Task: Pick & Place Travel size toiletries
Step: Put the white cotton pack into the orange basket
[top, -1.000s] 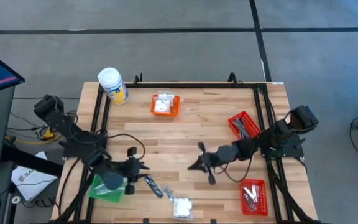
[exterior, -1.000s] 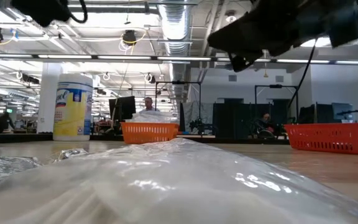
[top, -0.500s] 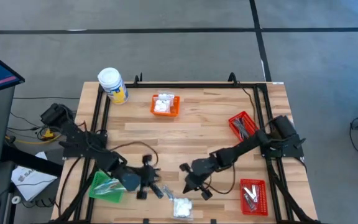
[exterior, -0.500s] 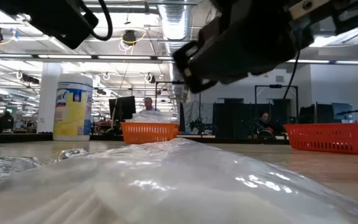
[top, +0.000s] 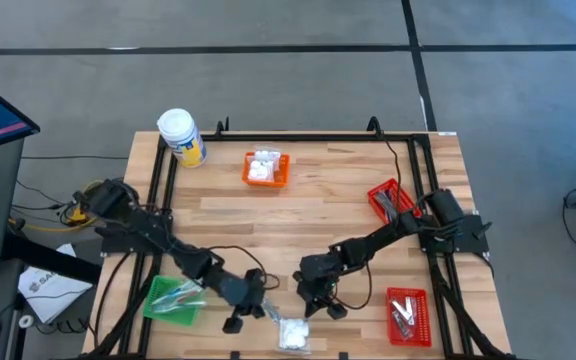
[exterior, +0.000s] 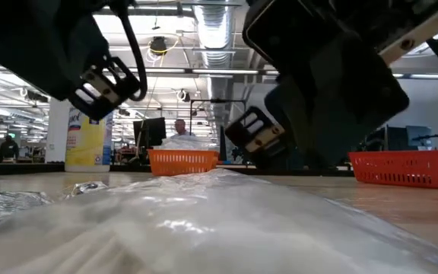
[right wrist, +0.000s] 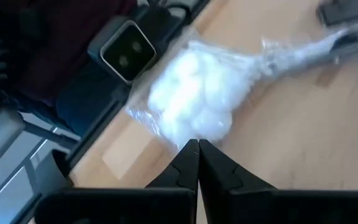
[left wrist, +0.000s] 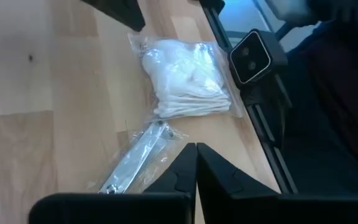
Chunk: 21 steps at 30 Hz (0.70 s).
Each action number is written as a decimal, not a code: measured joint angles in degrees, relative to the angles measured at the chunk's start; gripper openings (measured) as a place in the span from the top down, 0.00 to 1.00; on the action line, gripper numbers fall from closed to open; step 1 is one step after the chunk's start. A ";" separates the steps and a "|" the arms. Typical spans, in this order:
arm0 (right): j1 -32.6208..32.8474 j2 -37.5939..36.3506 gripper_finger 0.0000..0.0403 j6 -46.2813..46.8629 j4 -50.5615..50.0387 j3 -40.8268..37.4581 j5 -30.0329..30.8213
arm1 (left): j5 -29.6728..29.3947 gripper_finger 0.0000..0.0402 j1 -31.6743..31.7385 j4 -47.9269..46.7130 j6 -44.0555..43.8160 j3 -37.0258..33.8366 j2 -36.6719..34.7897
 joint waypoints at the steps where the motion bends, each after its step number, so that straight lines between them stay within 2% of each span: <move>1: 0.00 0.00 1.00 -0.02 0.01 0.00 0.00 | 1.16 1.00 0.63 0.12 0.00 0.00 0.23; 5: 0.24 0.00 1.00 0.25 0.29 0.02 0.15 | 3.69 1.00 2.34 -0.92 -0.93 -0.02 0.30; 14: 0.22 -0.20 1.00 -1.44 0.34 0.00 3.75 | 2.92 1.00 3.07 -8.39 -3.60 -0.09 1.17; 21: 0.11 -1.38 1.00 -3.44 1.84 0.02 4.44 | 4.86 1.00 3.70 -7.85 -3.28 -0.26 1.52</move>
